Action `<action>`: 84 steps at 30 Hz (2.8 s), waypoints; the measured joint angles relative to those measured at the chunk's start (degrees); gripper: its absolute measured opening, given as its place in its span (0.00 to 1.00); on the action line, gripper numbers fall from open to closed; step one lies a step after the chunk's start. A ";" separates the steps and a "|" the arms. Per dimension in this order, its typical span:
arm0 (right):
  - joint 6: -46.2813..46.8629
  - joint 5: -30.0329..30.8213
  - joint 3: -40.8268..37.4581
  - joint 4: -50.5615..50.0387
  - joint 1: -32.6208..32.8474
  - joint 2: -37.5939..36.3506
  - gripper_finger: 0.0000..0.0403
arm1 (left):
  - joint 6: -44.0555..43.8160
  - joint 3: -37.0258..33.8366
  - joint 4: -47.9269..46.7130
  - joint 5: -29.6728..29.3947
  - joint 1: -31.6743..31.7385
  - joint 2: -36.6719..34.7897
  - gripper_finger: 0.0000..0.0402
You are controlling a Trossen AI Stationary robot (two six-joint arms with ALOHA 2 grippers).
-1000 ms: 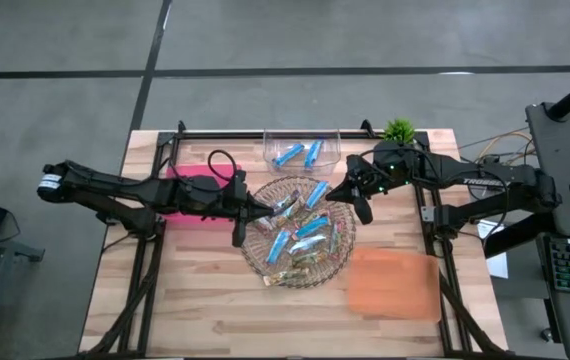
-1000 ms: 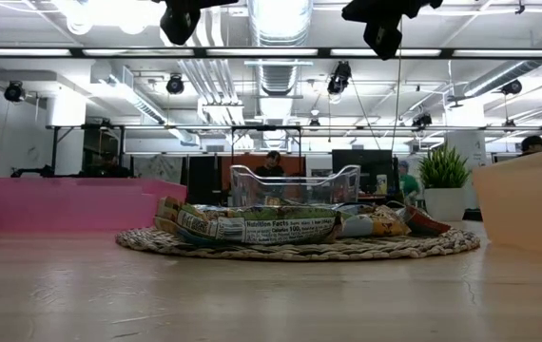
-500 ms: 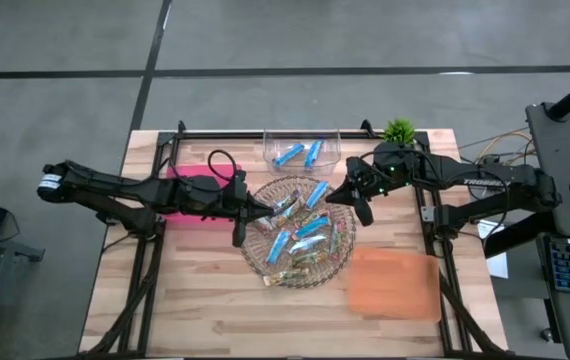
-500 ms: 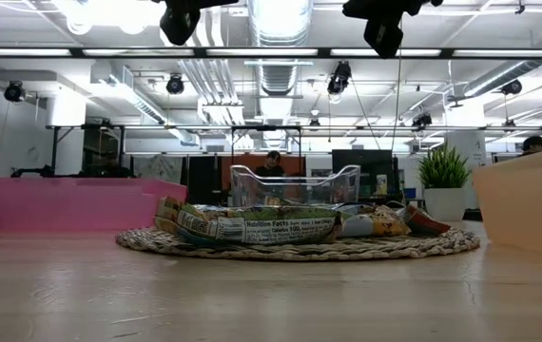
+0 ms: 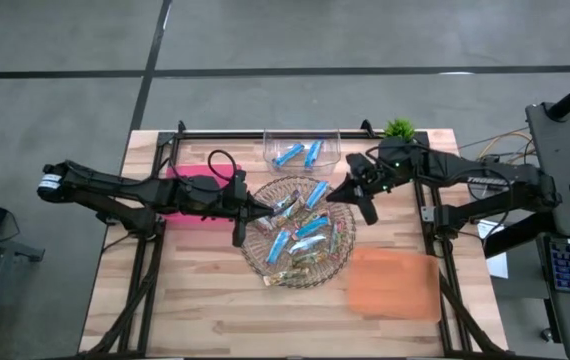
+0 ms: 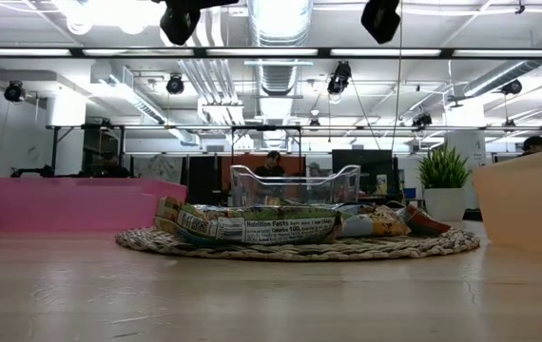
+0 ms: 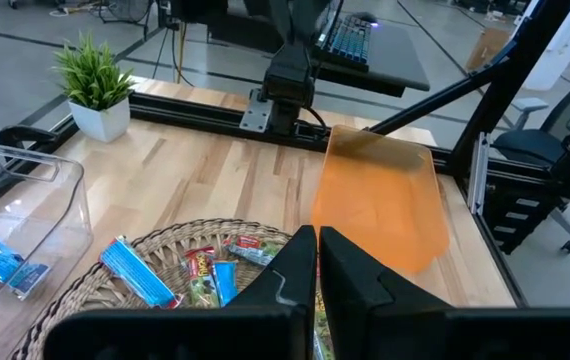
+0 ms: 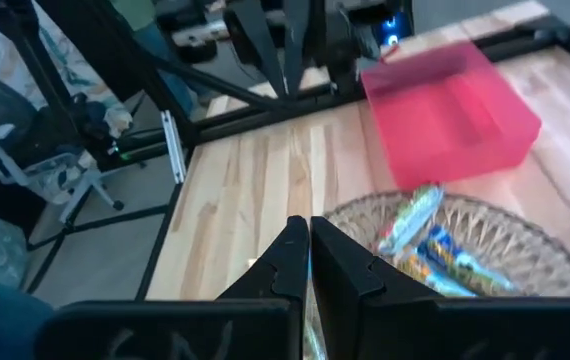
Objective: Pick and place Granola Bars by type
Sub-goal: Put the red granola bar into the red bin
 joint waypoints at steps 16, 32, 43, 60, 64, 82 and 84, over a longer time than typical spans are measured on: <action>-2.87 -0.11 0.71 -0.04 0.00 -0.02 0.02 | -0.98 0.00 0.00 0.00 -0.02 0.00 0.00; -2.87 0.01 0.66 0.01 0.00 -0.02 0.02 | -1.06 0.00 0.00 0.00 -0.02 0.00 0.00; 0.56 -1.88 3.72 -1.19 0.02 0.20 0.02 | -1.04 0.00 0.00 0.00 -0.02 0.00 0.00; -4.02 -1.14 7.69 -21.14 0.00 0.25 0.02 | 0.22 0.00 -0.02 0.00 -0.02 0.00 0.00; 1.90 0.72 7.53 -21.43 0.00 0.78 0.02 | 0.23 0.00 -0.02 0.00 -0.02 0.00 0.00; 51.96 5.82 6.67 -27.22 0.28 7.45 0.02 | 0.09 0.00 -0.48 0.00 -0.02 0.00 0.00; 52.00 5.86 6.56 -27.16 0.26 7.99 0.02 | 0.04 0.00 -0.51 0.00 -0.02 0.00 0.00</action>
